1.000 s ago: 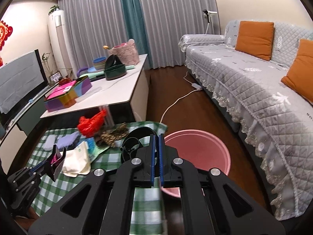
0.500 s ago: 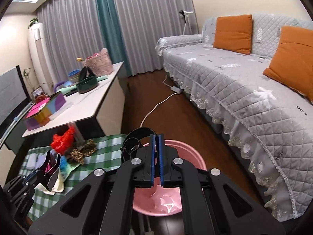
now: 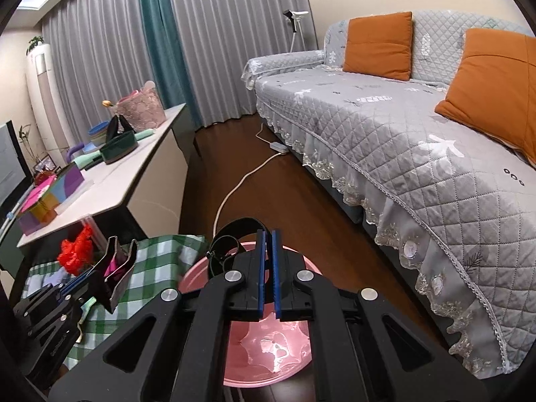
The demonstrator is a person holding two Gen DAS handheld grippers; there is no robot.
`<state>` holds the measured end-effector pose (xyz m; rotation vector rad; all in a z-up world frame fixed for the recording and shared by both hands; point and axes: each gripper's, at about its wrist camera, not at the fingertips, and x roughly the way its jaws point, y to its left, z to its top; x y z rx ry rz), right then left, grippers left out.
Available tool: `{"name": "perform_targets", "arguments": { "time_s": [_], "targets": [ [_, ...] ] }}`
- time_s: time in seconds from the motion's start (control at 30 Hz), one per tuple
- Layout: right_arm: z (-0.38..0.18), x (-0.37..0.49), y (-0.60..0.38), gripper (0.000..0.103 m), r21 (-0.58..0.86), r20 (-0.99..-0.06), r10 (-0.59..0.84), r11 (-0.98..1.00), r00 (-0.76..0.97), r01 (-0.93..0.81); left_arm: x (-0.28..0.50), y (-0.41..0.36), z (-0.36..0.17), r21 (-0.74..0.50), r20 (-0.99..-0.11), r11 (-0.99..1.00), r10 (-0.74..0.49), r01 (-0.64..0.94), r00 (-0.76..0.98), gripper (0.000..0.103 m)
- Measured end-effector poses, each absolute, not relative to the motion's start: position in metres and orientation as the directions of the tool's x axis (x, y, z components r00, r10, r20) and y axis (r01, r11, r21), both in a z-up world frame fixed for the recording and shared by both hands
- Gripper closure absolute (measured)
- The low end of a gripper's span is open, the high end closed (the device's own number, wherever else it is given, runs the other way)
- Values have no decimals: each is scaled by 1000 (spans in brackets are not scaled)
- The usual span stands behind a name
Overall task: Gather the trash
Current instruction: 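Carry the card in the left tool while the right tool carries the strap to the pink basin, then open the left tool over the basin while the right tool opens too, then move the left tool to the white paper bag while the right tool reaches the leopard-print cloth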
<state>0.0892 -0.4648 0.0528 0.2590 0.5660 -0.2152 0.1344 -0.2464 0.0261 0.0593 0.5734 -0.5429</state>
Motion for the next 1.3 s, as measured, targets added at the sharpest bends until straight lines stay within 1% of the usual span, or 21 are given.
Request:
{"name": "perform_targets", "arguments": {
  "time_s": [0.27,0.4,0.43,0.47,0.5,0.53,0.57,0.77,1.0,1.07,1.2,1.3],
  "targets": [
    [41,102,-470,98,177,-583,-140,939,800,294,158,-269,8,-107,-565,836,-496,537,659,97],
    [37,105,-473,94,177,-594,-155,932,789,316,167,-278,3,-127,-582,818,-519,561,626,96],
    [36,106,-474,91,181,-599,-156,929,785,322,169,-279,1,-130,-588,818,-519,561,620,87],
    [35,106,-475,82,186,-602,-157,926,783,329,171,-279,0,-136,-597,819,-516,557,614,67],
    [35,106,-476,67,188,-602,-163,923,781,337,171,-276,0,-141,-597,822,-515,551,616,60],
    [35,105,-477,59,186,-601,-171,920,781,344,170,-273,1,-146,-590,828,-512,542,624,57],
    [35,105,-477,50,182,-600,-180,918,780,352,168,-270,2,-149,-589,833,-508,533,628,57],
    [40,102,-469,48,176,-583,-186,921,791,347,156,-252,13,-146,-575,843,-498,518,649,57],
    [62,90,-440,48,135,-471,-220,939,854,316,132,-218,32,-122,-547,864,-469,488,693,57],
    [68,90,-435,48,136,-469,-215,941,856,311,125,-206,36,-117,-541,871,-459,477,705,57],
    [74,90,-419,48,172,-502,-150,948,852,268,110,-181,46,-110,-528,888,-433,447,731,57],
    [78,87,-404,48,171,-499,-131,954,857,245,99,-160,53,-110,-521,900,-414,423,746,57]
  ]
}}
